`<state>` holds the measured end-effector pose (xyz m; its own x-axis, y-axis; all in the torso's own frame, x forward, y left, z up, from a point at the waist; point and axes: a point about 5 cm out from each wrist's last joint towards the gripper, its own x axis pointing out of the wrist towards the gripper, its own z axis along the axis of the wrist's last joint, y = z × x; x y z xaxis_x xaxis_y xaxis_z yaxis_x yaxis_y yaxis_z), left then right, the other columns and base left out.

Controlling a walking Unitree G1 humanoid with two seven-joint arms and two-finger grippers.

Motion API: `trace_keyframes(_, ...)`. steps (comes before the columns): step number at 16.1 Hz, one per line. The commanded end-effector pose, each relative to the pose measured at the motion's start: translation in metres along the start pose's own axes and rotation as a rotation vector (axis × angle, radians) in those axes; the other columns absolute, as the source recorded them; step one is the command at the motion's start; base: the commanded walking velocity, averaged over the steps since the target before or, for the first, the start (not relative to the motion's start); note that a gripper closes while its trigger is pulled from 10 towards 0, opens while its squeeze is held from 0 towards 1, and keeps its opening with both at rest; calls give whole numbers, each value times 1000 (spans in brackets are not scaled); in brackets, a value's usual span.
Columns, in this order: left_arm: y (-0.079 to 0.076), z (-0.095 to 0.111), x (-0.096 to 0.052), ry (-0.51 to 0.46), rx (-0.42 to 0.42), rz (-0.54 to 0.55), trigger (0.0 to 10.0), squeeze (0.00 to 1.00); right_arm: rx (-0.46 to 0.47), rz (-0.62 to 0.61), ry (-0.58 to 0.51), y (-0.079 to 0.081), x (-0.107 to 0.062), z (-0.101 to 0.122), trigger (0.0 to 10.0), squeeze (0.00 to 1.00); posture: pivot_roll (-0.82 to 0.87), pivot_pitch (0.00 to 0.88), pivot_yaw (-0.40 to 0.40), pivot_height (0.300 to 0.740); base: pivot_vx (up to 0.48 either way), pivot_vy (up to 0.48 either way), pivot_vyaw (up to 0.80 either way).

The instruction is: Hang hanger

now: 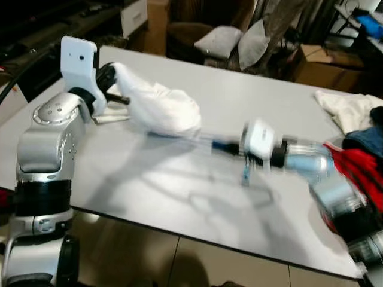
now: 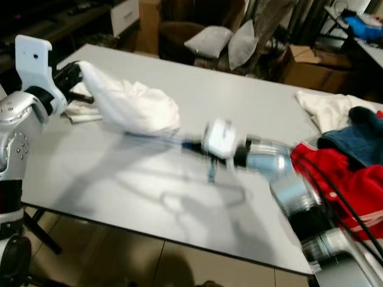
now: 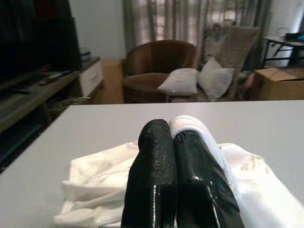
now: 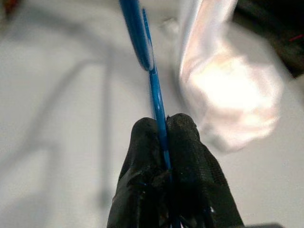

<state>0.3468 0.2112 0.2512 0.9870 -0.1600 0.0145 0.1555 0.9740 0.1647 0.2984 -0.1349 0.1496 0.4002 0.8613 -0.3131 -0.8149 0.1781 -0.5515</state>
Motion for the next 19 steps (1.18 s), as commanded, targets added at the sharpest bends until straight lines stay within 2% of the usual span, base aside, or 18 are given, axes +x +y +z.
trace_keyframes(1, 0, -5, 4, 18, 40, 6, 10000, 0, 2, 69, 9, 4, -3, 4, 10000, 0, 47, 0, -49, 740, 0, 0, 0)
trace_keyframes(3, 13, -20, 10, 67, 113, 57, 10000, 0, 46, 177, 18, 23, -7, 5, 10000, 0, 48, 0, -47, 740, 0, 0, 0)
trace_keyframes(4, 21, -28, 11, 99, 127, 72, 10000, 0, 45, 172, 7, 24, -9, 7, 10000, 0, 48, 0, -44, 740, 0, 0, 0)
trace_keyframes(5, 28, -45, 7, 189, 162, 37, 10000, 0, 75, 177, 9, 25, -18, 9, 10000, 0, 45, 0, -32, 740, 0, 0, 0)
trace_keyframes(7, 28, -56, 0, 249, 147, -32, 10000, 0, 118, 180, 13, 25, -31, 14, 10000, 0, 43, 0, -22, 740, 0, 0, 0)
trace_keyframes(8, 25, -63, -7, 277, 136, -83, 10000, 0, 149, 180, 14, 25, -39, 16, 10000, 0, 40, 0, -19, 740, 0, 0, 0)
trace_keyframes(9, 19, -75, -16, 331, 141, -187, 10000, 0, 165, 184, 31, 25, -50, 19, 10000, 0, 39, 0, -17, 740, 0, 0, 0)
trace_keyframes(10, 17, -80, -21, 357, 150, -234, 10000, 969, 172, 185, 40, 25, -57, 20, 10000, 0, 39, 0, -17, 740, 0, 0, 0)
trace_keyframes(12, 13, -87, -48, 442, 162, -392, 10000, 1000, 202, 129, 75, 15, -81, 24, 10000, 0, 37, 0, -9, 740, 0, 0, 0)
trace_keyframes(13, 14, -86, -59, 469, 188, -434, 10000, 1000, 213, 93, 75, 10, -87, 26, 10000, 0, 37, 0, -9, 740, 0, 0, 0)
trace_keyframes(15, 16, -80, -75, 486, 211, -517, 10000, 1000, 244, 43, 83, 5, -95, 27, 10000, 0, 45, 0, -16, 740, 0, 0, 0)
trace_keyframes(17, 15, -67, -98, 448, 254, -690, 10000, 1000, 302, -4, 58, 5, -99, 28, 10000, 0, 58, 0, -26, 740, 0, 0, 0)
trace_keyframes(19, 29, -57, -110, 466, 277, -678, 10000, 1000, 348, -60, 29, 5, -97, 31, 10000, 0, 61, 0, -31, 740, 0, 0, 0)
